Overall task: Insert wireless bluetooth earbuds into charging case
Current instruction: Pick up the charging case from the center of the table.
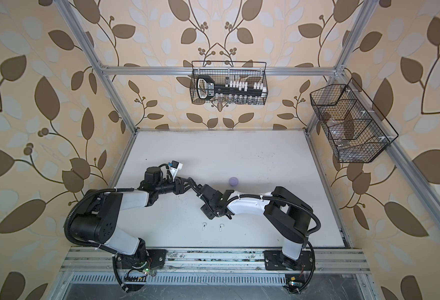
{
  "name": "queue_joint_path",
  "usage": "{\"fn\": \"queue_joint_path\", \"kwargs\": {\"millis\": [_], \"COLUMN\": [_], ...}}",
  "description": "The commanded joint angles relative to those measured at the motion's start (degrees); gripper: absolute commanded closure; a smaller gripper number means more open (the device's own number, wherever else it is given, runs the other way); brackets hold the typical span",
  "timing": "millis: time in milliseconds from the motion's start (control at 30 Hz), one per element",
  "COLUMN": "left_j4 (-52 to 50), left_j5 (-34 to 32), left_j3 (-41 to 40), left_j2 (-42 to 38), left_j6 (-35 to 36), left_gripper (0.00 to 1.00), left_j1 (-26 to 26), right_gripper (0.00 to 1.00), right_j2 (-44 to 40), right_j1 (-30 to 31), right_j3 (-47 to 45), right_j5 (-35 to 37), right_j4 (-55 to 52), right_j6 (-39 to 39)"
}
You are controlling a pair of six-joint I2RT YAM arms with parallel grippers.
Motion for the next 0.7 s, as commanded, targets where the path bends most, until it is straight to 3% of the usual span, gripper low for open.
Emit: {"fn": "queue_joint_path", "kwargs": {"millis": [0, 467, 667], "left_j4": [2.0, 2.1, 2.1], "left_j5": [1.5, 1.4, 1.3], "left_j3": [1.3, 1.1, 1.1], "left_j2": [-0.3, -0.4, -0.5], "left_j6": [0.3, 0.3, 0.3], "left_gripper": [0.50, 0.50, 0.50], "left_j1": [0.1, 0.1, 0.1], "right_gripper": [0.42, 0.42, 0.42], "right_j2": [-1.4, -3.3, -4.4], "right_j1": [0.8, 3.2, -0.8], "right_j3": [-0.4, -1.5, -2.0], "right_j5": [-1.1, -2.8, 0.4], "right_j4": [-1.0, -0.2, -1.6], "right_j6": [0.3, 0.7, 4.3]}}
